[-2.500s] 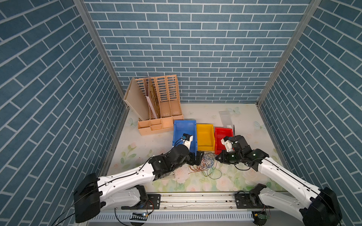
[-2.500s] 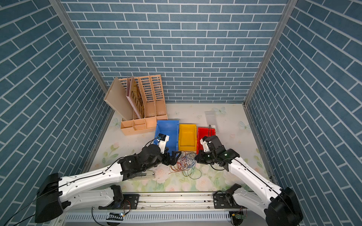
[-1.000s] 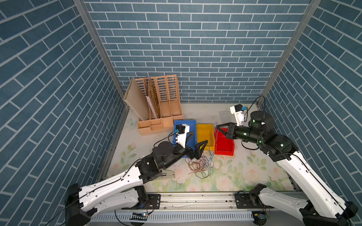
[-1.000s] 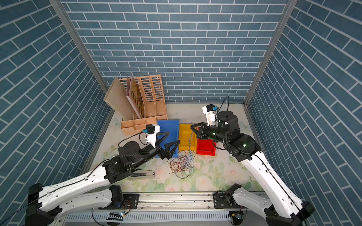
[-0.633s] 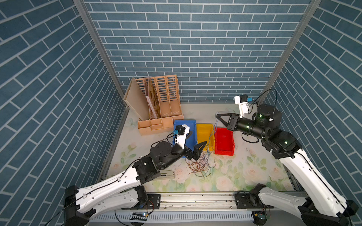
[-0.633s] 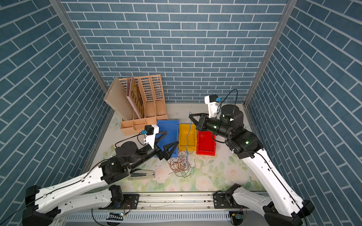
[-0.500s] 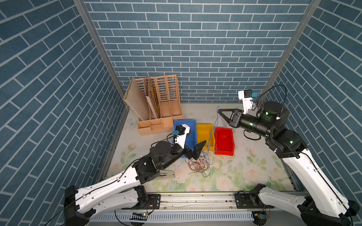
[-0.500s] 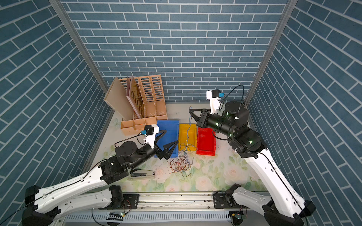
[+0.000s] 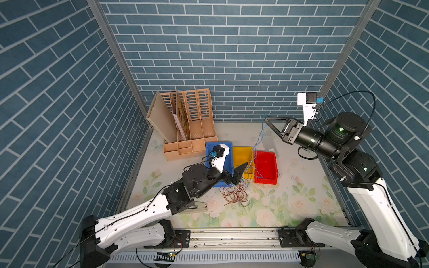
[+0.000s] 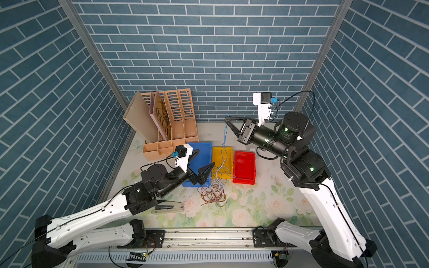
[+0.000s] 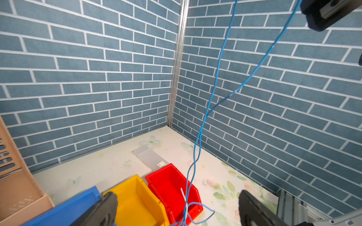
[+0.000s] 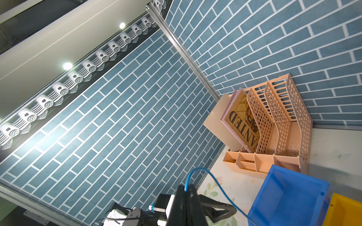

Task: Untangle and sort cables by color
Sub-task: Untie the cable.

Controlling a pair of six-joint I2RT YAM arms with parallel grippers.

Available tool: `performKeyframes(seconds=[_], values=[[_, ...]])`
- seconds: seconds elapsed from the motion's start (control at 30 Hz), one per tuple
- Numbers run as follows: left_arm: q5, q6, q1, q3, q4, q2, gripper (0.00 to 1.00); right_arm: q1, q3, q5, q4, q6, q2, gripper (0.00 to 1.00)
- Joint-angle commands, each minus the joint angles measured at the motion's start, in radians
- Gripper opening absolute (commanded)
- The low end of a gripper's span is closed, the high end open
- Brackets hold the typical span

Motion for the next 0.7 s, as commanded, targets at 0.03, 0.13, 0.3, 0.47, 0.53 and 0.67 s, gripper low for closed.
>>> performKeyframes(seconds=[0.03, 0.13, 0.3, 0.47, 0.53, 0.67], values=[[0.042, 0.012, -0.036, 0.026, 0.097, 0.05, 0.99, 0.009, -0.048, -0.036, 0.044, 0.016, -0.041, 0.0], [0.028, -0.016, -0.069, 0.009, 0.135, 0.071, 0.98, 0.009, -0.074, -0.058, 0.064, 0.02, -0.043, 0.0], [-0.057, 0.017, -0.085, 0.049, 0.103, 0.139, 0.99, 0.009, -0.132, -0.085, 0.156, 0.058, -0.062, 0.0], [-0.125, 0.028, -0.065, 0.102, 0.08, 0.242, 0.99, 0.012, -0.123, -0.092, 0.181, 0.071, -0.07, 0.0], [-0.134, 0.021, -0.051, 0.114, 0.096, 0.281, 0.96, 0.013, -0.124, -0.099, 0.188, 0.08, -0.071, 0.0], [-0.139, -0.044, -0.005, 0.112, 0.111, 0.34, 0.47, 0.013, -0.14, -0.094, 0.192, 0.09, -0.078, 0.0]])
